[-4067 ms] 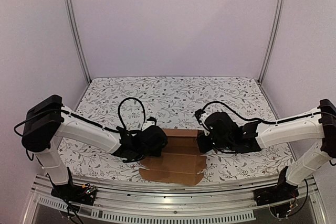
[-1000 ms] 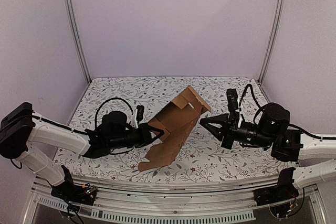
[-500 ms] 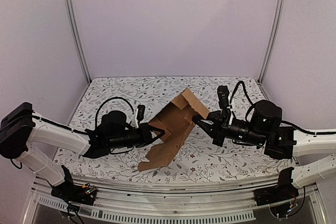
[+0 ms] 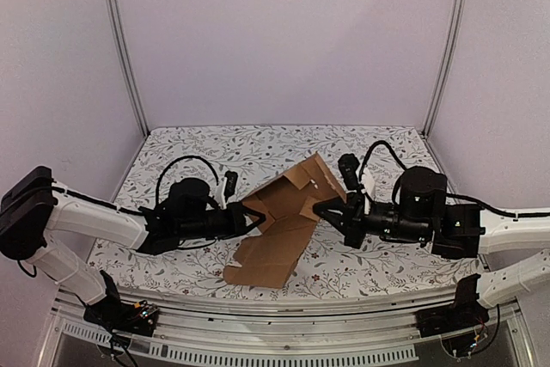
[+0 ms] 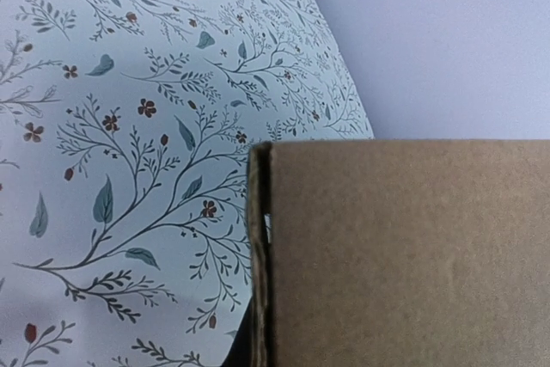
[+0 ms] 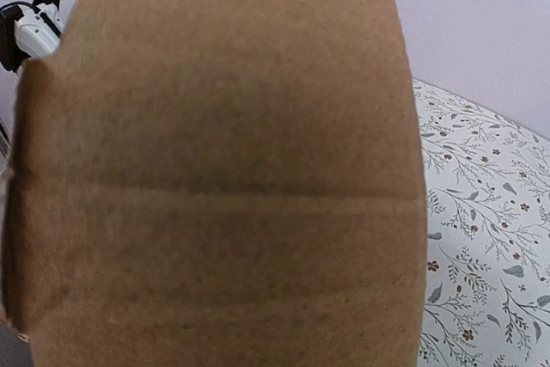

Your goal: Fold the paper box

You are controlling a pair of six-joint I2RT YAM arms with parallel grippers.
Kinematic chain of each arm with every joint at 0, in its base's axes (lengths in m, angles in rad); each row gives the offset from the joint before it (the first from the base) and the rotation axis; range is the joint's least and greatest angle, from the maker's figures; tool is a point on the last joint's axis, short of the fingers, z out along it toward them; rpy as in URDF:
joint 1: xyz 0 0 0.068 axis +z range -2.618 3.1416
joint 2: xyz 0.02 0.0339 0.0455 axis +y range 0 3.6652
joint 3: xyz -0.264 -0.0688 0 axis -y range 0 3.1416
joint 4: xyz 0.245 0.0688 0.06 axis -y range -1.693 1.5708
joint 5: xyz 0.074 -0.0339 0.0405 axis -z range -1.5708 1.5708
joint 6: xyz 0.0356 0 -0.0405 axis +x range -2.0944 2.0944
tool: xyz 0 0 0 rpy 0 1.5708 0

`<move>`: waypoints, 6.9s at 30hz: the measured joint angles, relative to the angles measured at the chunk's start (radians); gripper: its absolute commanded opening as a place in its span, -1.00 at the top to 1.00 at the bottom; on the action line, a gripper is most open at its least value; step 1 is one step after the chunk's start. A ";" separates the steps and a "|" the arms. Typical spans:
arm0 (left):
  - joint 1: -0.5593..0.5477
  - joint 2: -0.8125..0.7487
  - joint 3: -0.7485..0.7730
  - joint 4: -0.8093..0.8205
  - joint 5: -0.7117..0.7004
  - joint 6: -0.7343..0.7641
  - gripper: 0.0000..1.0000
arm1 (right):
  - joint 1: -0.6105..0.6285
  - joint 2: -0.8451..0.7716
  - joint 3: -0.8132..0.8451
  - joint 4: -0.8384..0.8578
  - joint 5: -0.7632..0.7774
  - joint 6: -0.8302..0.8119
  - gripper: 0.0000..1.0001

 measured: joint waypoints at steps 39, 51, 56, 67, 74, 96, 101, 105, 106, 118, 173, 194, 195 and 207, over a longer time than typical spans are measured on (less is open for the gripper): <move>0.034 0.009 0.069 -0.158 -0.004 0.176 1.00 | 0.024 -0.090 0.056 -0.438 0.074 -0.056 0.53; 0.034 -0.002 0.069 -0.178 -0.060 0.253 1.00 | 0.024 -0.198 0.094 -0.674 0.035 -0.124 -0.01; 0.034 -0.022 0.070 -0.227 -0.084 0.317 1.00 | 0.024 -0.208 0.163 -0.758 0.043 -0.152 -0.20; 0.034 -0.059 0.071 -0.280 -0.106 0.411 1.00 | 0.024 -0.130 0.285 -0.769 0.072 -0.187 -0.24; 0.034 -0.078 0.071 -0.299 -0.114 0.440 1.00 | 0.024 -0.006 0.297 -0.719 0.053 -0.185 -0.17; -0.066 -0.089 0.091 -0.386 -0.360 0.508 1.00 | 0.024 0.116 0.297 -0.605 0.025 -0.108 -0.12; -0.068 -0.117 0.092 -0.417 -0.450 0.502 1.00 | 0.024 0.121 0.297 -0.605 0.034 -0.095 -0.15; -0.069 -0.136 0.093 -0.455 -0.527 0.478 1.00 | 0.024 0.121 0.296 -0.605 0.047 -0.082 -0.23; -0.069 -0.140 0.093 -0.463 -0.545 0.470 1.00 | 0.024 0.121 0.295 -0.605 0.053 -0.079 -0.26; -0.069 -0.178 0.093 -0.549 -0.667 0.374 1.00 | 0.026 0.144 0.234 -0.537 0.134 0.024 -0.50; -0.027 -0.327 0.043 -0.460 -0.366 0.267 1.00 | 0.046 0.144 0.013 -0.204 0.187 0.180 -0.05; -0.026 -0.338 0.044 -0.507 -0.458 0.366 1.00 | 0.045 -0.123 0.190 -0.612 0.140 -0.100 -0.08; -0.026 -0.339 0.043 -0.507 -0.457 0.374 1.00 | 0.045 -0.126 0.208 -0.625 0.132 -0.119 -0.08; -0.026 -0.339 0.045 -0.513 -0.418 0.421 1.00 | 0.045 0.028 0.338 -0.634 0.025 -0.261 0.02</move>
